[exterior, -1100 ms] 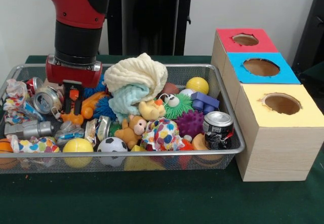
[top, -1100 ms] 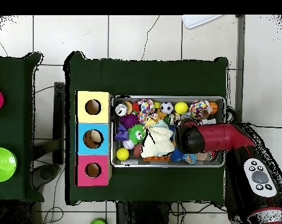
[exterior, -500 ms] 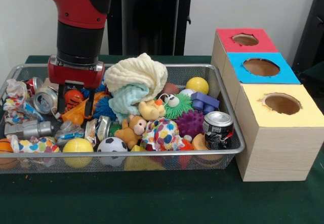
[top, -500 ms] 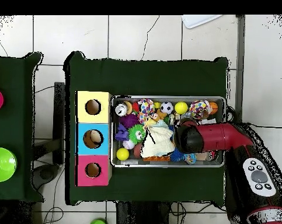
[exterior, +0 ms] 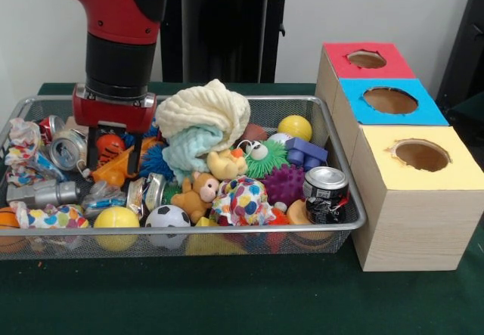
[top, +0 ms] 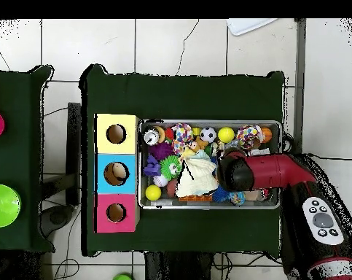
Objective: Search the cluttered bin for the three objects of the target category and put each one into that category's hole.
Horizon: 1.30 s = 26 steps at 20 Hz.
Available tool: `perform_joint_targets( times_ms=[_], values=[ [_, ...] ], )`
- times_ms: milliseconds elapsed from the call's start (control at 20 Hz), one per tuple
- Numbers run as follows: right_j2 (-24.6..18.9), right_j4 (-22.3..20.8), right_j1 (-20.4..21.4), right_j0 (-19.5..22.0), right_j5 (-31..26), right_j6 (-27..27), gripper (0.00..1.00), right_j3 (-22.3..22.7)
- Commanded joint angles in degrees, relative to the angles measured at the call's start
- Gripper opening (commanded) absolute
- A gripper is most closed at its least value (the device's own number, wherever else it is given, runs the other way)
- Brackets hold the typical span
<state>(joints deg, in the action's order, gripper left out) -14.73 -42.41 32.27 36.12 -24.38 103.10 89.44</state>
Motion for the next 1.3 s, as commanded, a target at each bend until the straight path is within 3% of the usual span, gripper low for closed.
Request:
perform_joint_targets(
  times_ms=[50, 550, 1300],
  values=[
    [-4.9, -1.6, -2.9, 0.7, -4.0, -9.1, 1.00, 0.2],
    [-4.6, -2.9, -5.2, 0.6, -1.6, -8.4, 1.00, -1.3],
    [-4.9, -2.7, -3.9, 1.3, -2.8, -9.8, 1.00, -0.8]
  ],
)
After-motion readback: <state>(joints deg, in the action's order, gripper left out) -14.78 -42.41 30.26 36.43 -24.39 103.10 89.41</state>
